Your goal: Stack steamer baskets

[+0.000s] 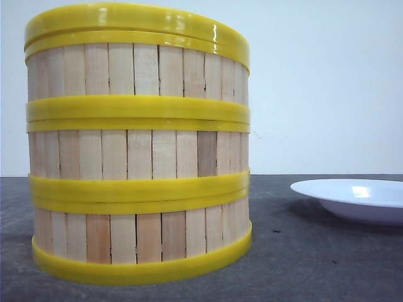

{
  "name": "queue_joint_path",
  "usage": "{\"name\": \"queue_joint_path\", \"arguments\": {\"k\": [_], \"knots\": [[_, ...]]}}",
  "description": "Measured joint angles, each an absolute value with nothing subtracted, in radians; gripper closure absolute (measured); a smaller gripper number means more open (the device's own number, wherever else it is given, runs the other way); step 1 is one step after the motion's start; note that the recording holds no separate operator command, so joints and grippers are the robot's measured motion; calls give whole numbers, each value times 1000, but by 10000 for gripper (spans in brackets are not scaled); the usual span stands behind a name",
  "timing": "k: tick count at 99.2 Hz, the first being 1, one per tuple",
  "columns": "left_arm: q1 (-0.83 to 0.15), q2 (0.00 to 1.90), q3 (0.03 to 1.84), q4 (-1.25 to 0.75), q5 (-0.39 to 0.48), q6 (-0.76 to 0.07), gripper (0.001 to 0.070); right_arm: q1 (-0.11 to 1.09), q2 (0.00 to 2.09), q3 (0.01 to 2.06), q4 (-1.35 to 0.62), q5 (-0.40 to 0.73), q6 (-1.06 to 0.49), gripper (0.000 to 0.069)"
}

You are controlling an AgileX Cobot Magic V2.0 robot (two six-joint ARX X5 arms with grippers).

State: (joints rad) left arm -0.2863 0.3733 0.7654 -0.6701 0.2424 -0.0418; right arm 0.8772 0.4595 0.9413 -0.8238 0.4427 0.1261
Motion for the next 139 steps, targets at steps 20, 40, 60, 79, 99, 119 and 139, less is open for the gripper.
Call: {"name": "queue_joint_path", "arguments": {"k": [20, 40, 60, 79, 99, 119, 139], "knots": [[-286, 373, 765, -670, 242, -42, 415, 877, 459, 942, -794, 443, 138, 289], [-286, 373, 765, -668, 242, -42, 656, 877, 459, 942, -786, 443, 138, 632], [-286, 373, 765, -670, 242, -43, 685, 877, 459, 942, -788, 443, 139, 680], [-286, 373, 765, -672, 242, -46, 685, 877, 459, 942, -793, 443, 139, 682], [-286, 373, 765, -672, 242, -46, 685, 877, 459, 942, -793, 443, 139, 682], [-286, 373, 765, -672, 242, -46, 685, 877, 459, 942, -793, 443, 139, 682], [-284, 373, 765, -669, 241, -23, 685, 877, 459, 942, -793, 443, 139, 682]]}}
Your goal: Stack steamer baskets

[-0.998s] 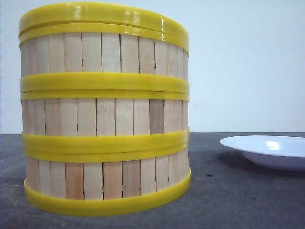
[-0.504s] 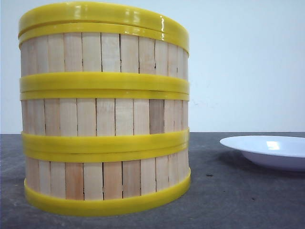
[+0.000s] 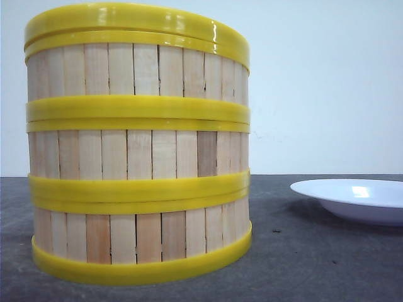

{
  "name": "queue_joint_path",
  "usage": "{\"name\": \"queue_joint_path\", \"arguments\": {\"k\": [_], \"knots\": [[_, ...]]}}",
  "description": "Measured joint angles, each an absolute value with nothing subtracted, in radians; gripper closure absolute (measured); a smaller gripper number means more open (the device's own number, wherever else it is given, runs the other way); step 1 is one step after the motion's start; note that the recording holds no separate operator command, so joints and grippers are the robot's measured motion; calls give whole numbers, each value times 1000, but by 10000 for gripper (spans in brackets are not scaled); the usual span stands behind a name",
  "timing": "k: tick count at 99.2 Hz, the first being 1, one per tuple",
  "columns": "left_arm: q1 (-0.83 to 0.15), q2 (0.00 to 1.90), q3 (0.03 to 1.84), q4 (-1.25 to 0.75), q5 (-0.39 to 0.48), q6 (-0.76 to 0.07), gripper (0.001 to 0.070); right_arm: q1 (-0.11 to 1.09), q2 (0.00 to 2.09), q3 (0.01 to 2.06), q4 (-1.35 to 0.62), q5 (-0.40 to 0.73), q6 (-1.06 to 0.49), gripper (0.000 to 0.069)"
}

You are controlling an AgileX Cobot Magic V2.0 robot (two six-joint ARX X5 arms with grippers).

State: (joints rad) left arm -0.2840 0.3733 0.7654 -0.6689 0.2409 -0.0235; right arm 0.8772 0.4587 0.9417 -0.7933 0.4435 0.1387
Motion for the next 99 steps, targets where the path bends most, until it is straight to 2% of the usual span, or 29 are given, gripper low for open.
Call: {"name": "queue_joint_path", "arguments": {"k": [12, 21, 35, 49, 77, 99], "knots": [[-245, 363, 760, -653, 237, 40, 685, 877, 459, 942, -793, 443, 139, 682], [-189, 334, 715, -574, 194, 62, 685, 877, 459, 942, -793, 443, 139, 682], [-91, 264, 566, -437, 113, 68, 685, 877, 459, 942, -793, 443, 139, 682], [-41, 184, 393, -332, 41, 63, 685, 877, 459, 942, -793, 443, 139, 682], [-27, 60, 96, -208, 22, 61, 685, 877, 459, 942, -793, 443, 139, 682], [-27, 4, 33, -182, 21, 60, 685, 877, 459, 942, -794, 444, 139, 682]]}}
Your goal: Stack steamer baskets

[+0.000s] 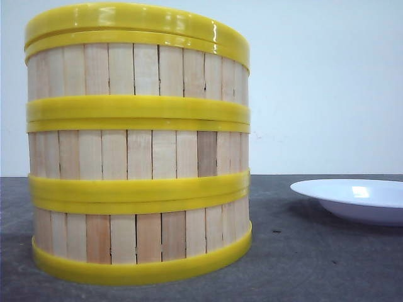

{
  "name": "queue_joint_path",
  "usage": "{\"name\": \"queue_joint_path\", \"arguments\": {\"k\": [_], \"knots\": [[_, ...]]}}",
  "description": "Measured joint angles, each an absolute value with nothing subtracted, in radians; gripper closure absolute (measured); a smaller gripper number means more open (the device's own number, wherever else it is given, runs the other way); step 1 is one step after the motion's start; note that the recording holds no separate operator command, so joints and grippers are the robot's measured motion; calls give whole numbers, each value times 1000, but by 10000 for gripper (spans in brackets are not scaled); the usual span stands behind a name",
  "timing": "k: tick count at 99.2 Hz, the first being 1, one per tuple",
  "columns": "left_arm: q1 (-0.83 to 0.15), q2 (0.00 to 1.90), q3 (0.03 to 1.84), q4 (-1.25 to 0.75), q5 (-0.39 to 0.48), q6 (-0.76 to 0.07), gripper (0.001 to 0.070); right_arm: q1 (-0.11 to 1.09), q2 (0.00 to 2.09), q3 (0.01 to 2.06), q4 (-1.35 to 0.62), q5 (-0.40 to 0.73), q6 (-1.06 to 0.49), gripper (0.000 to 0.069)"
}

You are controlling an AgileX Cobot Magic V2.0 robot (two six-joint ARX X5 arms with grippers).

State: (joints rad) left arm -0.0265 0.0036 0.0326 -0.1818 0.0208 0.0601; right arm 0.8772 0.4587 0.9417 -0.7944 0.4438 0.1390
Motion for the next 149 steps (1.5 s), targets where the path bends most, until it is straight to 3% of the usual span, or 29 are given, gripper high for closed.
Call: {"name": "queue_joint_path", "arguments": {"k": [122, 135, 149], "knots": [[-27, 4, 33, -182, 19, 79, 685, 871, 459, 942, -780, 445, 118, 682], [-27, 4, 33, -182, 19, 79, 685, 777, 459, 942, -715, 437, 57, 682], [-27, 4, 33, -182, 19, 79, 685, 578, 456, 934, -662, 372, 12, 682]]}}
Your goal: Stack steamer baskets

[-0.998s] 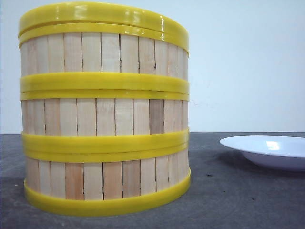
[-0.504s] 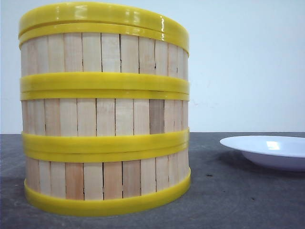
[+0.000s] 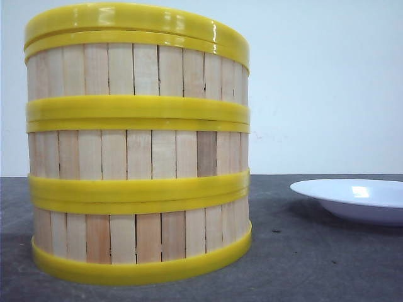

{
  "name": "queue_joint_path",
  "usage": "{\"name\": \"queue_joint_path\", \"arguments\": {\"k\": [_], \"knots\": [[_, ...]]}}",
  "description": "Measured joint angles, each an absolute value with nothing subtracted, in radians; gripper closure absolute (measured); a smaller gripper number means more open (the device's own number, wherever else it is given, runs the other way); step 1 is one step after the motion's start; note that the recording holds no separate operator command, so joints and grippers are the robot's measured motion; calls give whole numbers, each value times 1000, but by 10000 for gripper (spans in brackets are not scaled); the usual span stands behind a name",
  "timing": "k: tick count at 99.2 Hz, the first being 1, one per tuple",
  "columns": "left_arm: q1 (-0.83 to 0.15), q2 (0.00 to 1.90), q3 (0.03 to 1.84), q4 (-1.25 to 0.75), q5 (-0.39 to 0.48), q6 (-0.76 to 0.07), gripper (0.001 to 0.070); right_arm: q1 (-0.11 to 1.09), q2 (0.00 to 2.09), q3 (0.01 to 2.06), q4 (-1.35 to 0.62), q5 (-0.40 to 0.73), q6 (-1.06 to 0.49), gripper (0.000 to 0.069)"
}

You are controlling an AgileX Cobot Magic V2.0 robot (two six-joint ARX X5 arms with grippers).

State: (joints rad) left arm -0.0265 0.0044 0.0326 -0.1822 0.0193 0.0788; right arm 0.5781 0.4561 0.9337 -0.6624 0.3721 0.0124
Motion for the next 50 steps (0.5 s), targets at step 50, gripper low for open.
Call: {"name": "queue_joint_path", "arguments": {"k": [50], "knots": [[-27, 4, 33, -182, 19, 79, 685, -9, 211, 435, -356, 47, -49, 682]]}}
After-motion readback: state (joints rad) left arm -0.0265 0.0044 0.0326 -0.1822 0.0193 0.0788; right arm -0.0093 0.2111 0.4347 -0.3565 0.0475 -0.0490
